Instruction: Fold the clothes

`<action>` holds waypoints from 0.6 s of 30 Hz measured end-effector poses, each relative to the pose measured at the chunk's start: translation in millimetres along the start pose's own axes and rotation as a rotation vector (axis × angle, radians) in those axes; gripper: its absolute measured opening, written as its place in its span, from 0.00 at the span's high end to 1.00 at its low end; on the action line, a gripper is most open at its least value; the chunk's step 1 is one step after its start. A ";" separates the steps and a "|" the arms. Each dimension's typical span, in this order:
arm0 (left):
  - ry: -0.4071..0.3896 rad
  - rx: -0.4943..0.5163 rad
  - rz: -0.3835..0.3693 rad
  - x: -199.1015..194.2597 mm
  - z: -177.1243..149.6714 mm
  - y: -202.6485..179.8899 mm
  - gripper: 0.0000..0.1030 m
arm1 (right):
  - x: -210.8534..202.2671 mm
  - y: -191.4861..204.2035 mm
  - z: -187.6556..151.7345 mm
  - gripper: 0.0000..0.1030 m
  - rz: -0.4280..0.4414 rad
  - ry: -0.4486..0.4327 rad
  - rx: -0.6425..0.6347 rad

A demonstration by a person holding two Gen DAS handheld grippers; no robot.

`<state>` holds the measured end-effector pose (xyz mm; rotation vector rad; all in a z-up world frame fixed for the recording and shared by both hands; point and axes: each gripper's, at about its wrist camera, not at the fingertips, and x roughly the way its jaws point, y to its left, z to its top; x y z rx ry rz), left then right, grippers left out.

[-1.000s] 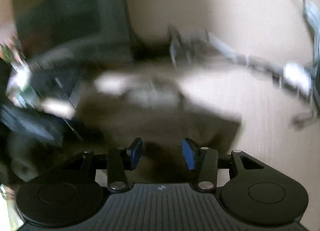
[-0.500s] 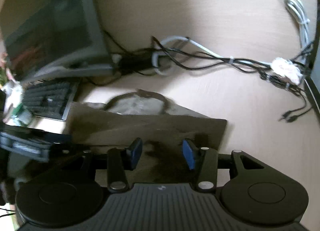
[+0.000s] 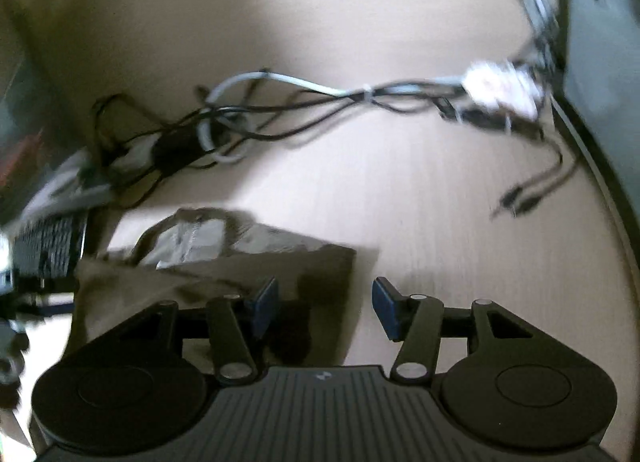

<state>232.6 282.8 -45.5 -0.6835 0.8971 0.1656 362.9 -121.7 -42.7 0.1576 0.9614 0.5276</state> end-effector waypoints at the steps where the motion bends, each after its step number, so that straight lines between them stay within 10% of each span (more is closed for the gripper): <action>1: 0.000 -0.001 0.002 3.6 0.6 -1.6 0.02 | 5.3 0.4 1.0 0.49 0.010 0.000 0.013; 5: -0.015 -0.007 0.001 13.0 3.7 -6.0 0.06 | 26.4 2.0 5.1 0.49 0.052 0.002 0.067; 7: -0.024 -0.009 0.000 15.8 5.7 -7.6 0.34 | 36.6 7.8 8.9 0.50 0.074 0.005 0.059; 10: -0.015 0.001 -0.006 16.9 6.0 -7.0 0.77 | 42.0 21.2 10.1 0.83 0.096 0.021 0.001; 18: -0.109 0.198 -0.184 -86.3 -34.8 -21.8 0.86 | -66.6 54.3 -22.2 0.87 0.141 -0.081 -0.218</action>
